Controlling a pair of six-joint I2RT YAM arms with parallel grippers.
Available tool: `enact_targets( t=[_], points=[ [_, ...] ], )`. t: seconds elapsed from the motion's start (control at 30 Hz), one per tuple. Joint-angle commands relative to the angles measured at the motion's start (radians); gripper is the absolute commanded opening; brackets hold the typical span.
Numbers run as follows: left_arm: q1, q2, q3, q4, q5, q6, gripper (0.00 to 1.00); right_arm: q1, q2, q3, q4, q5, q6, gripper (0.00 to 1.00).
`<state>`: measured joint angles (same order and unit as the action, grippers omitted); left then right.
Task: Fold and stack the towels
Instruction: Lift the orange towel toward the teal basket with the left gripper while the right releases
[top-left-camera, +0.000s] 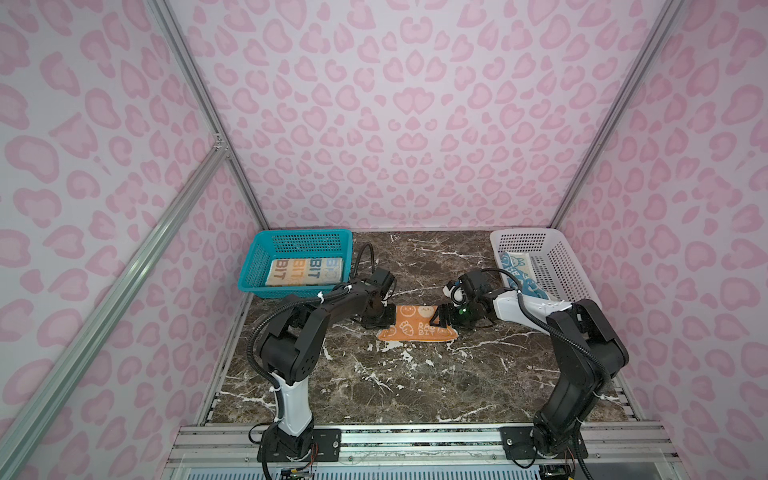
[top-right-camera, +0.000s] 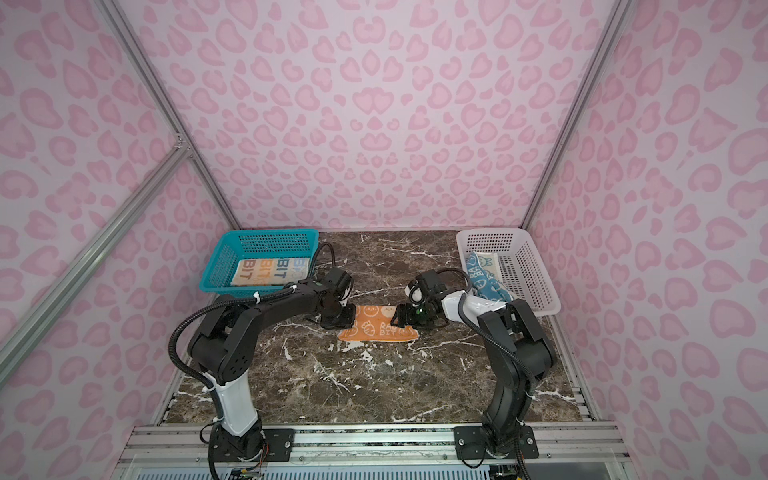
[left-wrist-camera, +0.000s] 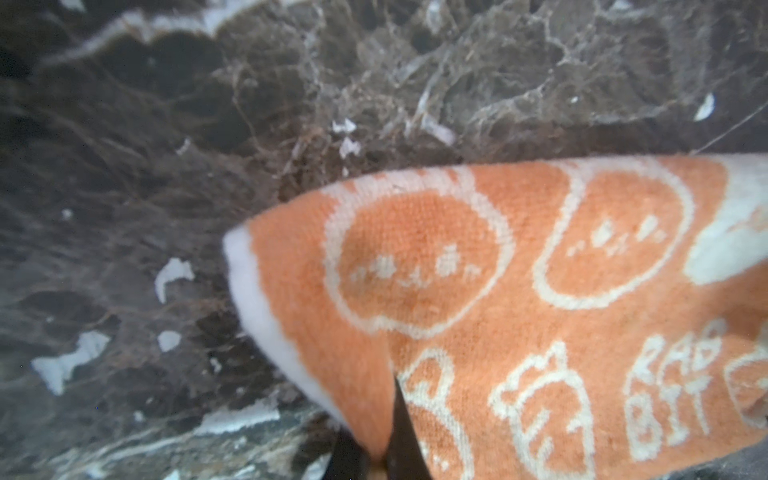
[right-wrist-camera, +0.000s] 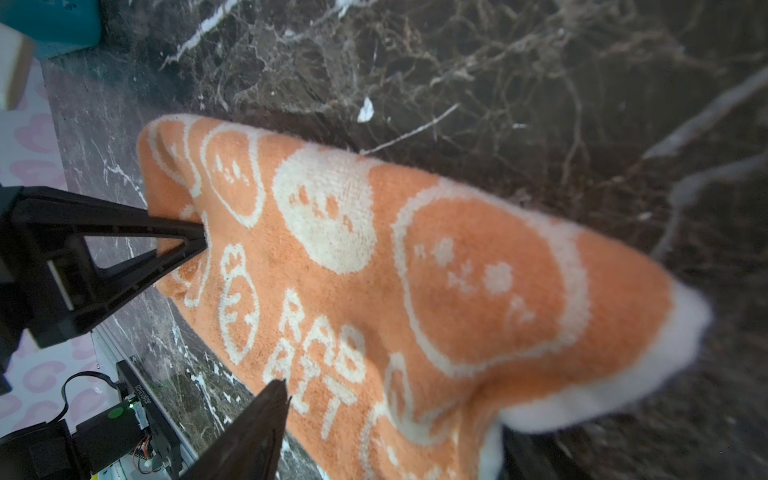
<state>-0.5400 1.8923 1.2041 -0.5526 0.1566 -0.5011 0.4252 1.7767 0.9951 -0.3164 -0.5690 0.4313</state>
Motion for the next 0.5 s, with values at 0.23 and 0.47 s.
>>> enact_targets(
  t=[0.23,0.47],
  points=[
    [-0.002,-0.016,0.087,-0.120,-0.066,0.054,0.04,0.004,-0.018,0.011,-0.096,0.023,-0.009,0.80],
    [-0.002,-0.035,0.167,-0.220,-0.177,0.110,0.04,0.004,-0.063,0.008,-0.113,0.048,-0.023,0.95]
  ],
)
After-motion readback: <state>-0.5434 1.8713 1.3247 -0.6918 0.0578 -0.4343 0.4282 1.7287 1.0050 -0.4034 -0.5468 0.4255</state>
